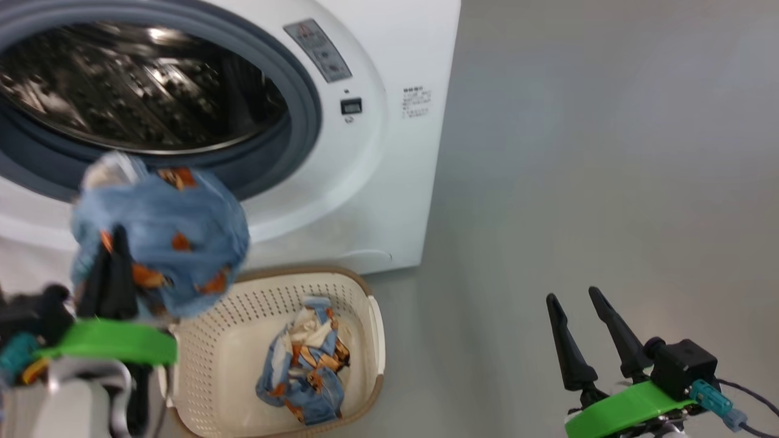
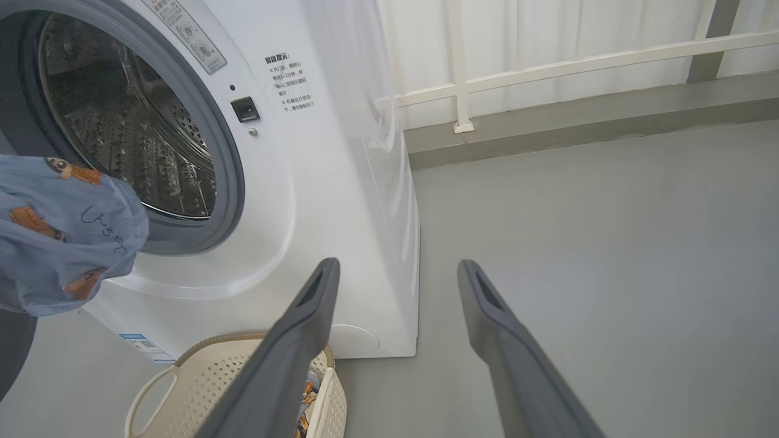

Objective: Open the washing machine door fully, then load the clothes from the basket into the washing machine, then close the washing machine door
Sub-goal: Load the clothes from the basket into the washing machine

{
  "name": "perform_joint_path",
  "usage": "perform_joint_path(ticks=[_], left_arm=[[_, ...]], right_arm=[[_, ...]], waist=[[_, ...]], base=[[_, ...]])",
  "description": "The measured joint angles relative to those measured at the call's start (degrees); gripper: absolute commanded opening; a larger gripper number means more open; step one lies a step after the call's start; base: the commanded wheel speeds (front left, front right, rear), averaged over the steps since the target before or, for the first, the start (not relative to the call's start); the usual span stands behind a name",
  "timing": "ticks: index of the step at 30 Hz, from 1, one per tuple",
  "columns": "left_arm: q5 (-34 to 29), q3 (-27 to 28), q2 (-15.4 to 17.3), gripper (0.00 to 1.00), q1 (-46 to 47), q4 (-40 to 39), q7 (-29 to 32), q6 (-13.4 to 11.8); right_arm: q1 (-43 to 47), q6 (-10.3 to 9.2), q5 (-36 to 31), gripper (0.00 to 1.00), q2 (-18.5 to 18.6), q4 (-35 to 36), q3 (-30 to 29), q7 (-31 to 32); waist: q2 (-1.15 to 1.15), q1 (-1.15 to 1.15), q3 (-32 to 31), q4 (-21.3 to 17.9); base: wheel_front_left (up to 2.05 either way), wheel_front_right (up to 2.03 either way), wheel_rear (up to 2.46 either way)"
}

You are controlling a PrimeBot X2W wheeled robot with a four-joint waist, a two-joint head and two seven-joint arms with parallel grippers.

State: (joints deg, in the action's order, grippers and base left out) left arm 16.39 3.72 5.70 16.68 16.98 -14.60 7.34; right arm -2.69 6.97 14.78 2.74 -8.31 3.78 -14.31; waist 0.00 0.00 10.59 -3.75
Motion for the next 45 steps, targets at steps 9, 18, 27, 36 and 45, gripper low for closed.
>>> perform_joint_path(ticks=[9,18,27,36,45], left_arm=[[1.71,-0.76,5.09,0.00,11.00,4.17,-0.03,0.00],[3.63,-1.89,8.37,0.00,20.88,8.32,-0.04,0.00],[7.28,-7.68,12.47,0.00,31.09,17.62,-0.02,0.00],[12.13,-15.80,16.52,0.00,44.71,26.74,4.11,0.01],[15.72,-23.29,17.78,0.00,54.72,32.57,8.06,0.05]], right_arm=[[-2.46,0.00,0.12,1.00,0.00,1.32,1.10,0.00],[-3.67,0.00,1.46,1.00,0.01,2.31,1.69,0.00],[-5.64,0.00,2.08,1.00,0.00,2.88,3.21,0.00],[-6.02,0.00,3.14,1.00,0.00,2.14,4.79,0.00],[-7.03,0.00,4.04,1.00,0.01,1.27,6.71,0.00]], waist=[[0.00,0.00,6.79,-2.47],[0.00,0.00,12.48,-5.00],[0.00,0.00,17.77,-6.49],[0.00,0.00,22.19,-6.84],[0.00,0.00,26.28,-6.91]], base=[[0.00,0.00,0.00],[0.00,0.00,0.00],[0.00,0.00,0.00],[0.00,0.00,0.00],[0.00,0.00,0.00]])
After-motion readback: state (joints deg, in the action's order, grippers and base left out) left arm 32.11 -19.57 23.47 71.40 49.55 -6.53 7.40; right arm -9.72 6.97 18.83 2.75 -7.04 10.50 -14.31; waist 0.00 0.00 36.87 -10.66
